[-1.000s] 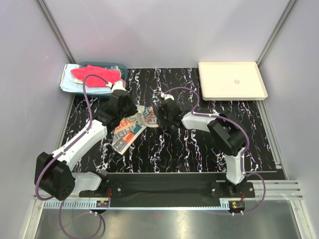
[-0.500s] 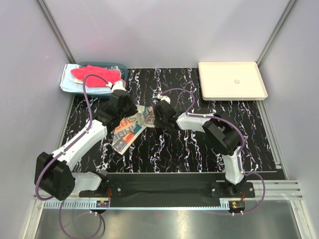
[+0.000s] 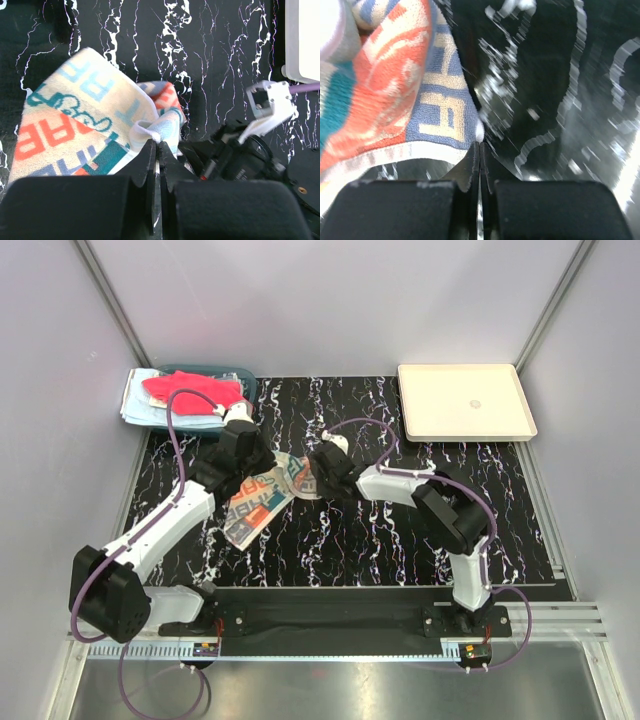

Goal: Fold and stack the towels
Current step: Flatten out the crumpled towel

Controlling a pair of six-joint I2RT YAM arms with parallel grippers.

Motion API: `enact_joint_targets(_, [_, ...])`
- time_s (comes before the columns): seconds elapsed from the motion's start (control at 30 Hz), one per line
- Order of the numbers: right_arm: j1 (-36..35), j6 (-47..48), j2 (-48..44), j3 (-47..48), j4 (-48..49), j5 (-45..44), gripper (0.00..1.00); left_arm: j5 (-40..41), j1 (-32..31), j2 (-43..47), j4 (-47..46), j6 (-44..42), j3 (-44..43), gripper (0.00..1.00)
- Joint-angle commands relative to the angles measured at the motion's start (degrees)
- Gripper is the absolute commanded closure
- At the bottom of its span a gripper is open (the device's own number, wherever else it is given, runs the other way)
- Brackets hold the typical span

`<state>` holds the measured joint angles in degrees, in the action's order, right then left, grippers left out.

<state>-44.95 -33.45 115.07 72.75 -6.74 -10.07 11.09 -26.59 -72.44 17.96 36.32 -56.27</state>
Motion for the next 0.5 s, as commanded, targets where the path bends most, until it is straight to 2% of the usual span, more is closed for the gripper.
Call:
enact_joint_targets(0.0, [-0.23, 0.93, -7.65, -1.03, -7.22, -3.55, 1.0, -0.72, 0.22, 2.31, -0.38, -1.51, -1.82, 1.0])
enact_joint_targets(0.2, [-0.23, 3.48, -19.78, 0.63, -13.72, -6.98, 1.0, -5.02, 0.05, 5.11, 1.99, -4.49, -4.02, 1.0])
enact_joint_targets(0.47, [-0.31, 8.48, -34.8, 6.52, -20.23, -9.88, 1.0, -7.83, -3.03, 14.08, 6.3, -11.17, -10.51, 1.0])
